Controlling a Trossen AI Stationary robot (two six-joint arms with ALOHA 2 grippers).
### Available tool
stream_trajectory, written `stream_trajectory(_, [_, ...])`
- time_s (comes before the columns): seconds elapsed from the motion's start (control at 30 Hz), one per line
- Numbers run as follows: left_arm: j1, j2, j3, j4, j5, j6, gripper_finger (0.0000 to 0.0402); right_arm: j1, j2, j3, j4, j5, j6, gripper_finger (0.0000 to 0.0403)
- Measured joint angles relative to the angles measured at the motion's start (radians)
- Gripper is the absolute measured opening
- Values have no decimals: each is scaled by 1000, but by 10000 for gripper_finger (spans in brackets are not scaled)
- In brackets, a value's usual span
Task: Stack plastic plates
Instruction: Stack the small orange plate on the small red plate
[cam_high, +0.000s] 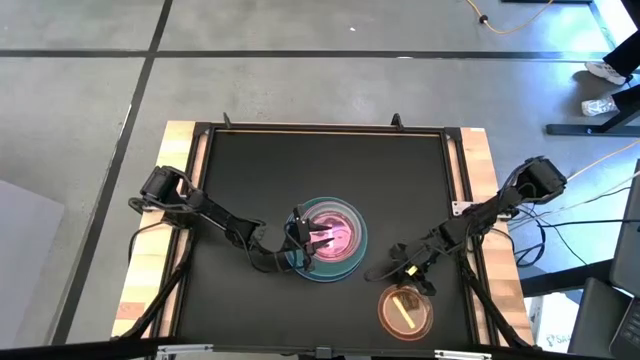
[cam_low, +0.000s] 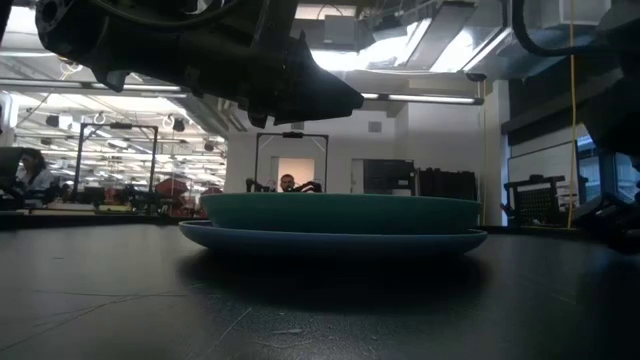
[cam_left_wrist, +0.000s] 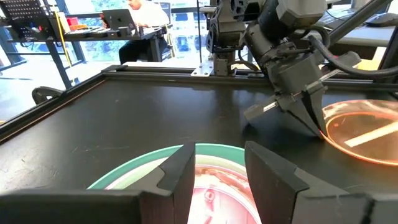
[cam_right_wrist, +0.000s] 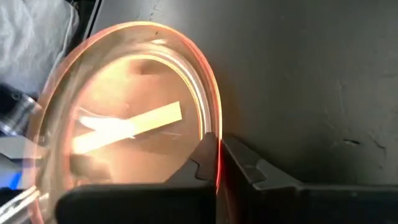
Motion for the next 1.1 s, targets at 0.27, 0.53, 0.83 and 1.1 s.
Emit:
stream_trajectory(0.27, [-1,0,0,1,0,0,133,-30,-103,35,-68,28,-116,3])
stream_trajectory(0.53, [-26,-57,-1,16,-99,26,133,-196,-250,171,-227,109,-285,2])
stream_trajectory(0.83, [-193,-206,-1,11,-450,218,133,-393,-246,237,-103,308,-364,5])
stream_trajectory(1.1, [-225,-224,-1,-1,-490,237,133,-552,-129,239,99,253,-292,5])
